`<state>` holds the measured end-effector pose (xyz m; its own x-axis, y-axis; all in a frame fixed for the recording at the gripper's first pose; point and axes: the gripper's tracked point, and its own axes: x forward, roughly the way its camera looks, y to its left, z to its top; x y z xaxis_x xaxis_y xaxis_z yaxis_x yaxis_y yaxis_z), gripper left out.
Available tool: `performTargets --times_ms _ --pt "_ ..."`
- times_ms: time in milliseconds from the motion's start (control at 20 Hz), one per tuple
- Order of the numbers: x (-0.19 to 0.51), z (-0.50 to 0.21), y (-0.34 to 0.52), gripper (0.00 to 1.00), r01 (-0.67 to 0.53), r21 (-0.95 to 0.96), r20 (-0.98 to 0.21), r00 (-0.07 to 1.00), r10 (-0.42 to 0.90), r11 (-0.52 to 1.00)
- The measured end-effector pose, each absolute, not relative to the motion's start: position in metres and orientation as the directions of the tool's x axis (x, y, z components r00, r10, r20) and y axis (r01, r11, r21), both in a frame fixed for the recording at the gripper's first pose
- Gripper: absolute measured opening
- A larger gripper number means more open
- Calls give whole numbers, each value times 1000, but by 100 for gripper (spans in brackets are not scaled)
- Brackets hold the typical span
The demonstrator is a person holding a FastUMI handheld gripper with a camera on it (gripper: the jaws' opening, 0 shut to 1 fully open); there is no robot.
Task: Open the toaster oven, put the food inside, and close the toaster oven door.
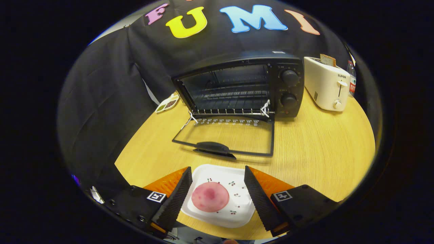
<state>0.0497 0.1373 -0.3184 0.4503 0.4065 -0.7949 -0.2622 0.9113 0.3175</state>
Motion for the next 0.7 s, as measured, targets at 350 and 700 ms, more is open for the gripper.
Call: performTargets --times_ms 350,700 --pt "24 -335 107 99 -239 349 -868 281 409 906" --pt "17 -357 101 97 -142 398 -902 118 415 906"
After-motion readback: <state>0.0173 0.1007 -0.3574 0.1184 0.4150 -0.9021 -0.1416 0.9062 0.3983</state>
